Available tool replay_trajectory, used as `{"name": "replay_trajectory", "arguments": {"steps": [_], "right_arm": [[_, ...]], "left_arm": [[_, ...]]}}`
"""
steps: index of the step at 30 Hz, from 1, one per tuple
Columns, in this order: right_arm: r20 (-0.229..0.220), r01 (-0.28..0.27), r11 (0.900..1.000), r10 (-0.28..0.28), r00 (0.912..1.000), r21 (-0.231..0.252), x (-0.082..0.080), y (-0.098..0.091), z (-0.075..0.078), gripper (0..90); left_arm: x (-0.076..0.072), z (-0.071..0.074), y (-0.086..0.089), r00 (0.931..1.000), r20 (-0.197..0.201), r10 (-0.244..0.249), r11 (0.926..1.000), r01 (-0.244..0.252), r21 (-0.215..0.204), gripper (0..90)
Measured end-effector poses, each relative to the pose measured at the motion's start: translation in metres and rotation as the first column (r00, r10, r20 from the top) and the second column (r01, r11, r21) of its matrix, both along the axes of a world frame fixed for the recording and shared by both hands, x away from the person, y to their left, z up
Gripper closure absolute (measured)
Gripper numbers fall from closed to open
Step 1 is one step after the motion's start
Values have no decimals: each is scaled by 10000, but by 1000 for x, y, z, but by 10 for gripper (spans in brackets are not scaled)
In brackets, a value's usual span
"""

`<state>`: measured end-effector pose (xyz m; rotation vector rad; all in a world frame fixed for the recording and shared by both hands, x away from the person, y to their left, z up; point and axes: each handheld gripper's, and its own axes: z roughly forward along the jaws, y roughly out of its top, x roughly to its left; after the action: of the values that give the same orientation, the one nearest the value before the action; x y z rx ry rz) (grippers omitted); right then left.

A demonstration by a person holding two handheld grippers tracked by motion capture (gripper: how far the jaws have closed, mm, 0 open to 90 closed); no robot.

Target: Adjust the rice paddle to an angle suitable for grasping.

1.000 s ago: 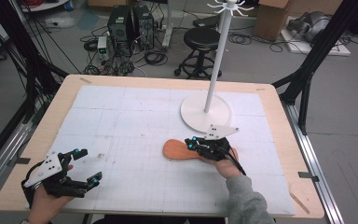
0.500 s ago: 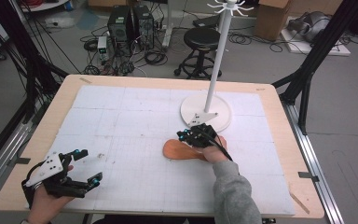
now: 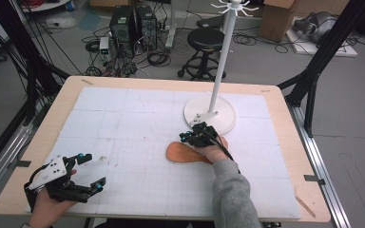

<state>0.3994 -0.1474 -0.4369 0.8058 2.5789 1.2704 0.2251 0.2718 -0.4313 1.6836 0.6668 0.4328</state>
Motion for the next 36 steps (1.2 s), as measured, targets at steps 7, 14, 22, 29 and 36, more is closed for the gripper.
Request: {"name": "replay_trajectory", "arguments": {"steps": [7,14,22,29,36], "right_arm": [[-107,-152,9994,148,9998,-319,5,10,-4,897],[-217,-269,9957,251,9994,-891,8,20,-6,897],[-356,-665,9904,627,9974,-1213,3,21,-3,900],[-478,-1528,9755,1470,9880,-1580,-8,26,0,900],[-646,-2217,9636,2143,9746,-1492,-23,26,0,900]], "left_arm": [[0,0,0,10000,-21,-15,10000,15,16,18],[0,-1,1,10000,-45,0,10000,0,16,18],[0,-1,1,10000,-89,13,10000,-12,63,18],[-1,-2,2,9999,-95,85,9998,-83,155,17],[-2,-2,3,9999,-94,104,9998,-103,188,18]]}}
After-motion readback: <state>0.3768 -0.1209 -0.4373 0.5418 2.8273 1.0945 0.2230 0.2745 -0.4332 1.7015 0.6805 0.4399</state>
